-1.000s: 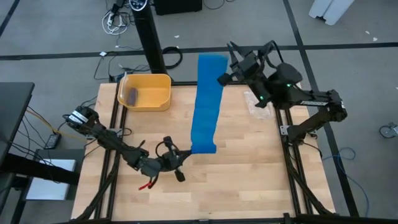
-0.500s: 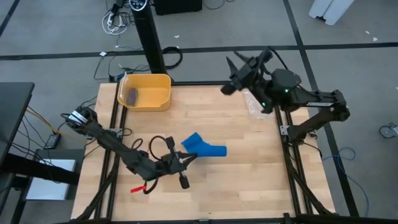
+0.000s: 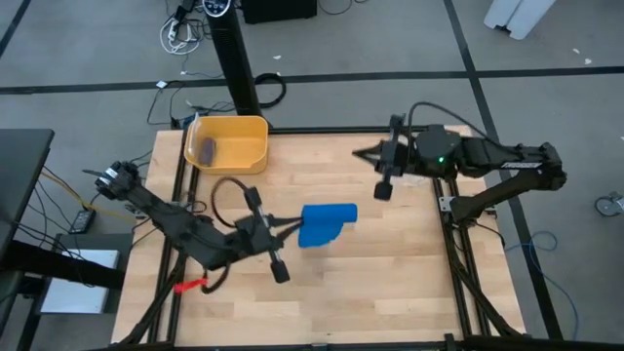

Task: Roll bandage
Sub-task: Roll the blue bandage

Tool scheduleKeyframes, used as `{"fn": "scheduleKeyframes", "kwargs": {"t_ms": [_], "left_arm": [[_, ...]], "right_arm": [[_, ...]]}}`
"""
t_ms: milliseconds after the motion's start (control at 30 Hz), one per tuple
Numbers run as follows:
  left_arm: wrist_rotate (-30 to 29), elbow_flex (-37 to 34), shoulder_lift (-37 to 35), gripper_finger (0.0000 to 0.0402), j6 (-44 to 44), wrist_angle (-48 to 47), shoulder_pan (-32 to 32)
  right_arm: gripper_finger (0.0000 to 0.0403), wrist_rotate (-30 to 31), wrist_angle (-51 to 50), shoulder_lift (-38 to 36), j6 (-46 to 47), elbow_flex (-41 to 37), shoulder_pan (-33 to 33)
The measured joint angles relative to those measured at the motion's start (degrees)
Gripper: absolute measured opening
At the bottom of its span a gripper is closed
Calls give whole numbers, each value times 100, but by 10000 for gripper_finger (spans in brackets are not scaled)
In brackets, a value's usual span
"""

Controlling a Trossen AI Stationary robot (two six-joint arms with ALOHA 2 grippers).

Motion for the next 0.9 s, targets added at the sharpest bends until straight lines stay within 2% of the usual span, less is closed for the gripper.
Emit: {"fn": "scheduleKeyframes", "kwargs": {"t_ms": [133,300,400,500,667,900], "left_arm": [[-137,616,-27,4,1,-766,0],[-191,1139,-30,4,-2,-1206,23],[-192,1295,-30,4,1,-1250,24],[-192,1404,-28,4,16,-1295,24],[-189,1453,-30,4,24,-1324,36],[-170,1453,-32,4,79,-1295,71]], "right_arm": [[4,-765,1198,-462,55,-1365,-4],[4,-1437,3354,-908,274,-3232,6],[8,-1694,4708,-851,658,-4197,54],[33,-1916,5922,-586,1110,-4879,122],[110,-1961,7193,224,1738,-5431,323],[218,-1963,8277,1523,1935,-5183,402]]}}
